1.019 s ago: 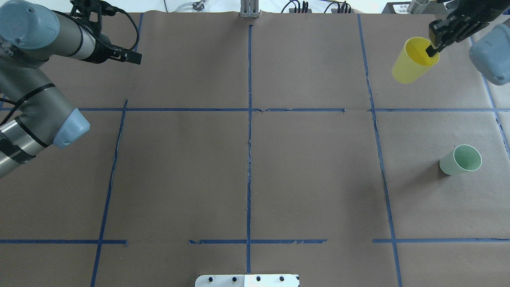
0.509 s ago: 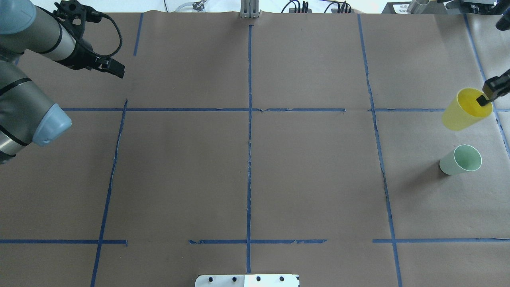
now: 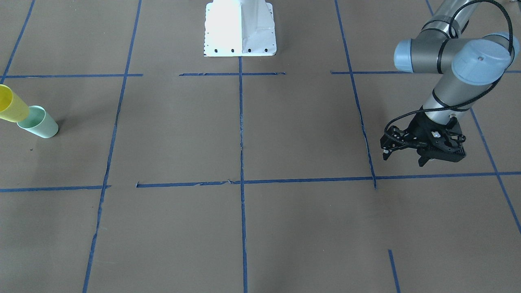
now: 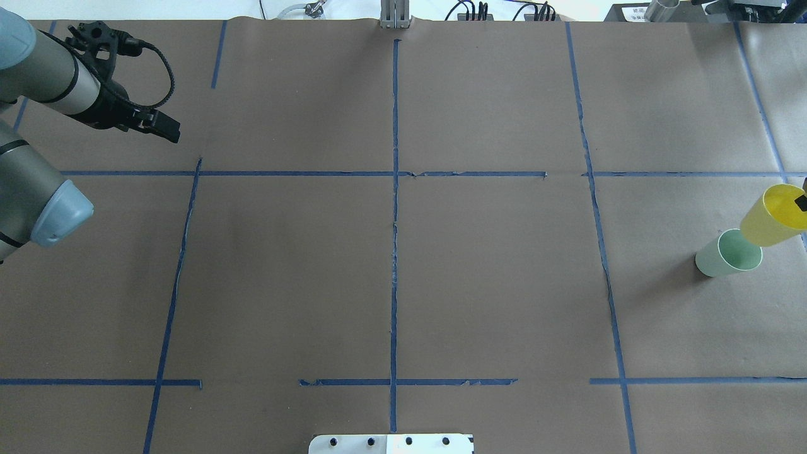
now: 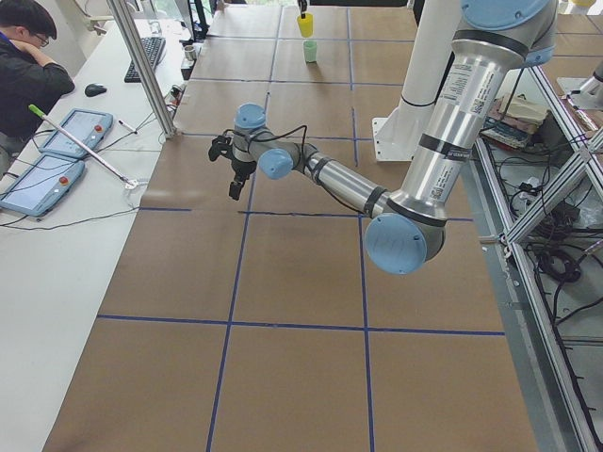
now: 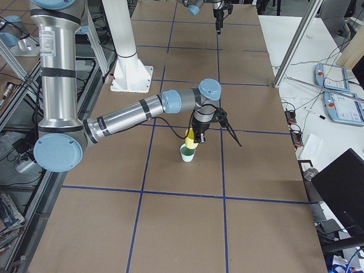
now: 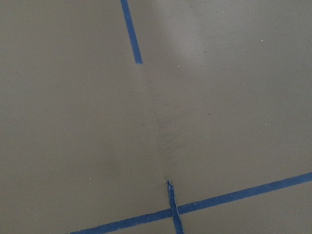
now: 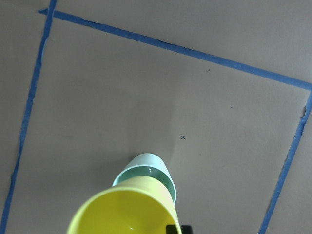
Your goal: Transfer and stack yellow cup on green cup
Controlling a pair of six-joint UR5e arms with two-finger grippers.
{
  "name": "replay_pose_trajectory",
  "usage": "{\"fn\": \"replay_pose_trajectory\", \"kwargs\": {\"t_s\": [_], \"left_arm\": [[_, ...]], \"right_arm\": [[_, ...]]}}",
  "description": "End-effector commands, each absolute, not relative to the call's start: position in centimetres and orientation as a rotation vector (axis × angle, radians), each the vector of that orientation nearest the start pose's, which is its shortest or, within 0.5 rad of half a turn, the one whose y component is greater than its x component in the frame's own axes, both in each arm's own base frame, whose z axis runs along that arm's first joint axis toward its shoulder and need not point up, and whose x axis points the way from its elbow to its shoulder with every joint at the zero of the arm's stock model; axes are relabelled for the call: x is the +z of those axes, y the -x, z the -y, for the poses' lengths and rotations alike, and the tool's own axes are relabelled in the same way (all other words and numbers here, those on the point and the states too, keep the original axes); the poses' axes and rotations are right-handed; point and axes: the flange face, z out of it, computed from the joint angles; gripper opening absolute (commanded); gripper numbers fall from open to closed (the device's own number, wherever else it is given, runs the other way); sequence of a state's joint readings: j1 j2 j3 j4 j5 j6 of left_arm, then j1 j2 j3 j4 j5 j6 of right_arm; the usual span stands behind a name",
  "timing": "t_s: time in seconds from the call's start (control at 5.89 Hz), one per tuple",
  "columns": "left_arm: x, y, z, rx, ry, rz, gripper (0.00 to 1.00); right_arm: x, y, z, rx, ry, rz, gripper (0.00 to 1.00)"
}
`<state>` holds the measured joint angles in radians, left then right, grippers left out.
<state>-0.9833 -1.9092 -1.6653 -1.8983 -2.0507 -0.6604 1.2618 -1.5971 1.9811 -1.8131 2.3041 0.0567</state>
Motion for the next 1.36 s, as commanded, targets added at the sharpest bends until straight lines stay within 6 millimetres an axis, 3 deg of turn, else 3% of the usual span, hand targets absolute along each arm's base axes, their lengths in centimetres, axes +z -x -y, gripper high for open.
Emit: {"fn": "replay_pose_trajectory", "kwargs": {"t_s": [0.0,0.34,1.19], "left_arm": [[39.2,-27.6,57.2,0.111,-0.341,-0.807,1.00],[39.2,-27.5,57.2,0.110,-0.343,-0.805,1.00],[39.2,-27.5,57.2,0.111,-0.345,-0.806,1.00]], "right_arm": [[51.1,9.7,45.5,-0.320,0.040,0.736,0.00],[51.8,11.4,45.3,-0.351,0.058,0.703,0.00],[52.2,12.4,45.7,-0.368,0.068,0.693,0.00]]}}
